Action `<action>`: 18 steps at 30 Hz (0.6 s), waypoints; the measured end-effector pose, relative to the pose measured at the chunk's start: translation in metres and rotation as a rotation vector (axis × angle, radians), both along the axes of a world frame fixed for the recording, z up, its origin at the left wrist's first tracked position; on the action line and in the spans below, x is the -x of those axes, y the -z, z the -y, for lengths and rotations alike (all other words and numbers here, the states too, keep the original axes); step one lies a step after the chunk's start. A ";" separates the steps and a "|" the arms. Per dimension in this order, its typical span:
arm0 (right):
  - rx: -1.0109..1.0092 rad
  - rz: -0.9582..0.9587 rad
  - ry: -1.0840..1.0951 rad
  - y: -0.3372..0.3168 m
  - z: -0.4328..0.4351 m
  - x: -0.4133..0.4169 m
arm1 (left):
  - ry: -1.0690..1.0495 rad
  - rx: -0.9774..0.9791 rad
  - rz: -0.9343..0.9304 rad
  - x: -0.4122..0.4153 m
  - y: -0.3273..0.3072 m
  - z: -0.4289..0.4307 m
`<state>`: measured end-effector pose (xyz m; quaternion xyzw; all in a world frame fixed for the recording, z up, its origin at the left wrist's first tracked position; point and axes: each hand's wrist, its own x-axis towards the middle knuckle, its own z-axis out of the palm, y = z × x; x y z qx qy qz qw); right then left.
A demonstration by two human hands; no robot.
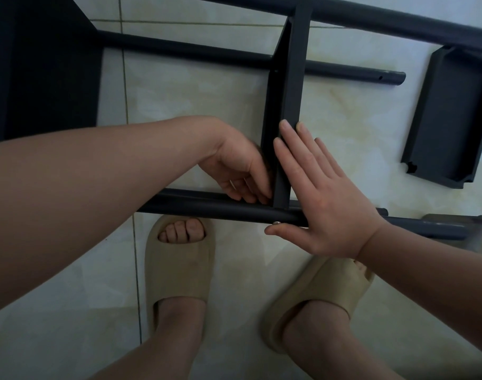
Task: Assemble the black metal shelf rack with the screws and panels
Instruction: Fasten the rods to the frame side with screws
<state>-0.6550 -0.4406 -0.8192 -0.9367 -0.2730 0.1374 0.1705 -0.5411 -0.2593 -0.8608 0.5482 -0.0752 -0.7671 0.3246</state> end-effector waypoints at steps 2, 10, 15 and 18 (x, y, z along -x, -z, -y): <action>0.004 0.000 -0.001 0.000 0.000 0.000 | 0.009 0.000 0.002 -0.002 0.000 -0.001; -0.005 0.003 0.001 0.000 0.000 0.000 | -0.088 0.044 -0.093 0.000 -0.002 0.002; -0.007 0.006 0.000 0.001 0.000 0.000 | -0.013 0.010 0.013 0.003 0.002 0.001; -0.008 0.006 0.001 0.001 0.000 0.000 | 0.014 -0.001 0.018 0.001 0.002 0.000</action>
